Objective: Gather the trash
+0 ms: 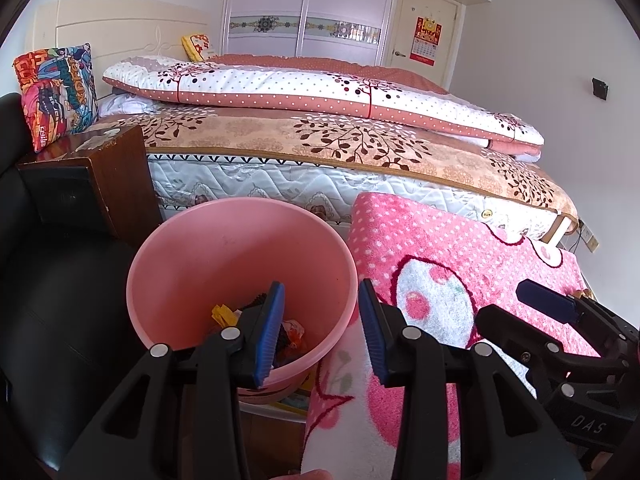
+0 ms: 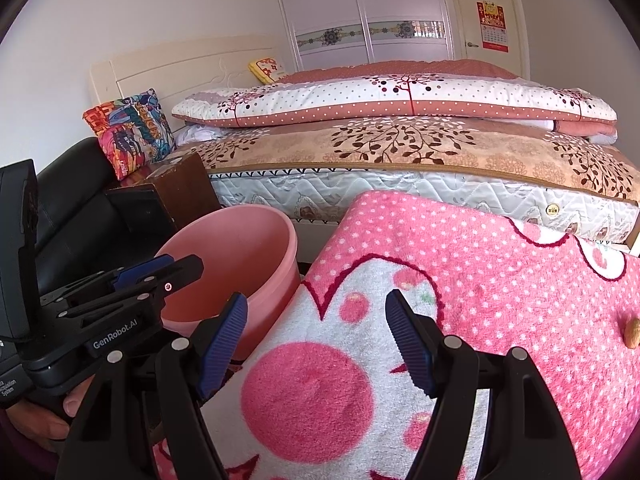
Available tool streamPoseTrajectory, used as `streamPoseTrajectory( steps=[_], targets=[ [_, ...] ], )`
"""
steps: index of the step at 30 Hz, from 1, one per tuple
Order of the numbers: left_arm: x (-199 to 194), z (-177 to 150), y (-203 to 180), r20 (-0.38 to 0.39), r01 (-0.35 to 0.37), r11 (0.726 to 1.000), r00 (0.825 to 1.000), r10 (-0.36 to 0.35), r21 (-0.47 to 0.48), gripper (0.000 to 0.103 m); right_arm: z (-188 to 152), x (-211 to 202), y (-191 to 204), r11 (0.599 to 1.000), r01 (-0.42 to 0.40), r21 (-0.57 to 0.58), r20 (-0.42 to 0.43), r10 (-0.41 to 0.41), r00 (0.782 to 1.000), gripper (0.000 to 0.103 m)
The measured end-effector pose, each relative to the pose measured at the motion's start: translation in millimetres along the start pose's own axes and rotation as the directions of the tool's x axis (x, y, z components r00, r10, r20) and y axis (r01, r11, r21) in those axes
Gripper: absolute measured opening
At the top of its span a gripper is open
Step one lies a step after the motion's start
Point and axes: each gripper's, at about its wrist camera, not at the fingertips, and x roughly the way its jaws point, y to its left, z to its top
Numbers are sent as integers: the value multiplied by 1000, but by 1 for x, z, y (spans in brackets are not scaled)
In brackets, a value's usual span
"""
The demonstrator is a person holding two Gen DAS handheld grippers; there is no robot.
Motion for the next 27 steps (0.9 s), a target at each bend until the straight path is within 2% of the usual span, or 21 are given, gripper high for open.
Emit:
streamPoseTrajectory(
  steps=[27],
  targets=[
    [-3, -1, 1, 24, -15, 1000, 1000, 15, 8, 39, 2, -9, -3, 999, -3, 43, 30, 2, 1000, 72]
  ],
)
